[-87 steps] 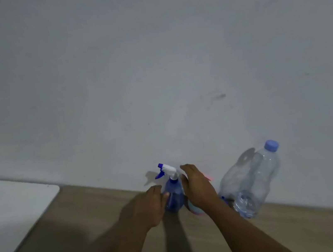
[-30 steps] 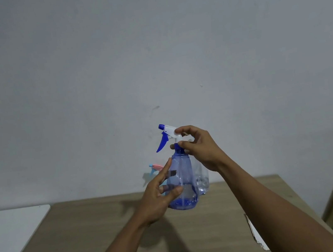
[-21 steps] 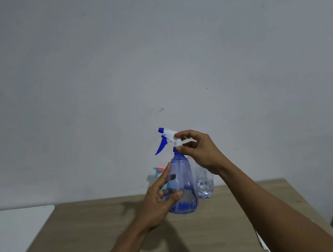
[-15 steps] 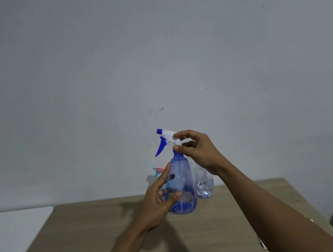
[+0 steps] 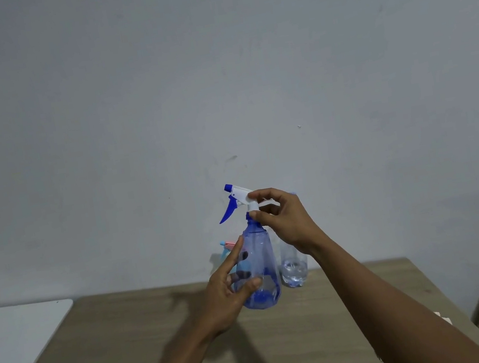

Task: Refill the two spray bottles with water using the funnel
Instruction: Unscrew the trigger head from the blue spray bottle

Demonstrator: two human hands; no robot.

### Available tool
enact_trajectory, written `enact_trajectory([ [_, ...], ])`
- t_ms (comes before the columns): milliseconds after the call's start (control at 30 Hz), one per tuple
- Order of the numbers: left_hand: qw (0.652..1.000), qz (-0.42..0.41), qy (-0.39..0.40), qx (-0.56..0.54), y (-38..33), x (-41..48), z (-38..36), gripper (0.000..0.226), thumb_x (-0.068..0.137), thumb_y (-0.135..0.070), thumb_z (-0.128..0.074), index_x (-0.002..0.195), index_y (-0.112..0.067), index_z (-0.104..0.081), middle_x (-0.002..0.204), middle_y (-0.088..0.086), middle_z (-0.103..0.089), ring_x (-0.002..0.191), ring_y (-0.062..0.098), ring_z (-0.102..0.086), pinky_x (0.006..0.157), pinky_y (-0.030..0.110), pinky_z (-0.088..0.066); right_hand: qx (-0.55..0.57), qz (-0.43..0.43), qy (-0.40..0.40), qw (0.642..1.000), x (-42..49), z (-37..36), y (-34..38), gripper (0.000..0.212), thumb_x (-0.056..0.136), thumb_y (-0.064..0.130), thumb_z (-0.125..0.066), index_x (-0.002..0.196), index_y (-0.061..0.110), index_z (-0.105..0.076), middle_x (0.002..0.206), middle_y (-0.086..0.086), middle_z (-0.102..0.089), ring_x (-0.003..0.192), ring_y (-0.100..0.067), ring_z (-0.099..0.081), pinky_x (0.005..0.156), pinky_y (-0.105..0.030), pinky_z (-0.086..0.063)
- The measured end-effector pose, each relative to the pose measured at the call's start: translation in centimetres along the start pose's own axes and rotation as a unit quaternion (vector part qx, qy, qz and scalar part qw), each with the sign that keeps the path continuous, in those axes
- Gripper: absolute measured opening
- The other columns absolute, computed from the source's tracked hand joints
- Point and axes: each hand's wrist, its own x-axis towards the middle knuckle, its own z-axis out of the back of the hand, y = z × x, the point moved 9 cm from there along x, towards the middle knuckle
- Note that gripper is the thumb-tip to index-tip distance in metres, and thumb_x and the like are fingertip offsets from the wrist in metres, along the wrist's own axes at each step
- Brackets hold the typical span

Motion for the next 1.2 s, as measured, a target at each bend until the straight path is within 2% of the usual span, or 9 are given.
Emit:
enact_trajectory([
  [167, 1.0, -0.005, -0.009, 0.002, 0.7, 0.3, 0.5, 0.078, 0.086, -0.022, -0.075, 0.148, -0.042, -0.033, 0.14, -0.015, -0.048, 0.119, 0.019, -0.059, 0.087, 0.037, -0.06, 0.011, -0.009, 0.01, 1.0, 0.3, -0.4, -0.6, 0.034, 0.093, 0.004, -0.065, 0.123, 0.021, -0.065, 0.117, -0.003, -0.07, 0.1, -0.023, -0.072, 0.089, -0.04, -0.06],
  [267, 1.0, -0.003, -0.006, -0.017, 1.1, 0.4, 0.7, 0.073, 0.087, -0.019, -0.073, 0.14, -0.051, -0.035, 0.138, -0.016, -0.049, 0.117, 0.018, -0.06, 0.081, 0.031, -0.061, 0.007, -0.014, 0.03, 0.999, 0.6, -0.7, -0.8, 0.035, 0.094, 0.0, -0.06, 0.123, 0.019, -0.065, 0.115, 0.001, -0.07, 0.102, -0.025, -0.071, 0.09, -0.038, -0.06],
  [433, 1.0, 0.002, 0.001, -0.021, 1.7, 0.8, 0.6, 0.07, 0.086, -0.019, -0.073, 0.133, -0.057, -0.037, 0.138, -0.014, -0.049, 0.118, 0.018, -0.06, 0.079, 0.028, -0.06, -0.015, -0.013, 0.016, 1.0, 1.0, -0.9, -1.1, 0.038, 0.086, 0.013, -0.077, 0.121, 0.022, -0.067, 0.119, 0.003, -0.068, 0.104, -0.022, -0.068, 0.084, -0.036, -0.062],
  [567, 1.0, -0.004, -0.003, -0.005, 2.0, 1.2, 1.0, 0.072, 0.087, -0.019, -0.073, 0.133, -0.059, -0.035, 0.139, -0.015, -0.048, 0.119, 0.019, -0.058, 0.079, 0.029, -0.06, 0.016, -0.022, 0.02, 0.999, 1.3, -1.0, -1.6, 0.037, 0.089, 0.001, -0.07, 0.122, 0.018, -0.066, 0.122, -0.003, -0.069, 0.105, -0.024, -0.07, 0.088, -0.035, -0.061],
  [700, 1.0, -0.01, -0.01, 0.006, 2.2, 1.6, 1.4, 0.072, 0.082, -0.03, -0.076, 0.134, -0.06, -0.037, 0.139, -0.017, -0.05, 0.119, 0.02, -0.059, 0.08, 0.031, -0.061, 0.009, -0.015, 0.007, 1.0, 1.8, -1.0, -1.3, 0.04, 0.086, 0.009, -0.076, 0.122, 0.02, -0.066, 0.122, 0.0, -0.069, 0.105, -0.02, -0.07, 0.086, -0.035, -0.061],
  [800, 1.0, -0.008, -0.008, 0.008, 2.9, 1.9, 1.5, 0.075, 0.079, -0.036, -0.078, 0.137, -0.06, -0.036, 0.141, -0.017, -0.049, 0.121, 0.019, -0.058, 0.087, 0.036, -0.06, 0.021, -0.013, -0.004, 1.0, 2.2, -1.0, -1.4, 0.041, 0.086, 0.004, -0.075, 0.124, 0.019, -0.065, 0.123, -0.002, -0.068, 0.104, -0.022, -0.07, 0.082, -0.033, -0.062],
  [933, 1.0, -0.002, 0.007, 0.013, 4.7, 1.5, 1.6, 0.082, 0.078, -0.041, -0.08, 0.145, -0.052, -0.034, 0.147, -0.016, -0.047, 0.128, 0.014, -0.055, 0.097, 0.038, -0.055, 0.069, 0.031, -0.082, 0.994, 2.6, 1.1, -0.2, 0.04, 0.087, -0.004, -0.07, 0.123, 0.011, -0.064, 0.117, -0.006, -0.07, 0.098, -0.018, -0.072, 0.072, -0.019, -0.055],
  [1067, 0.999, -0.007, 0.001, 0.04, 6.8, 0.3, 1.8, 0.079, 0.086, -0.01, -0.075, 0.145, -0.043, -0.036, 0.137, -0.028, -0.054, 0.125, -0.001, -0.054, 0.097, 0.017, -0.048, 0.079, 0.068, -0.21, 0.972, 2.6, 5.8, 0.1, 0.037, 0.085, -0.005, -0.07, 0.12, 0.008, -0.065, 0.11, -0.006, -0.071, 0.093, -0.02, -0.07, 0.075, -0.022, -0.055],
  [1200, 0.996, -0.005, -0.021, 0.091, 11.1, -1.5, 2.5, 0.081, 0.087, -0.013, -0.075, 0.141, -0.058, -0.034, 0.141, -0.033, -0.046, 0.127, -0.004, -0.05, 0.097, 0.01, -0.043, 0.008, 0.028, -0.233, 0.972, 1.1, 9.2, -3.9, 0.037, 0.085, -0.001, -0.069, 0.119, 0.013, -0.065, 0.117, -0.002, -0.067, 0.096, -0.016, -0.069, 0.075, -0.018, -0.055],
])
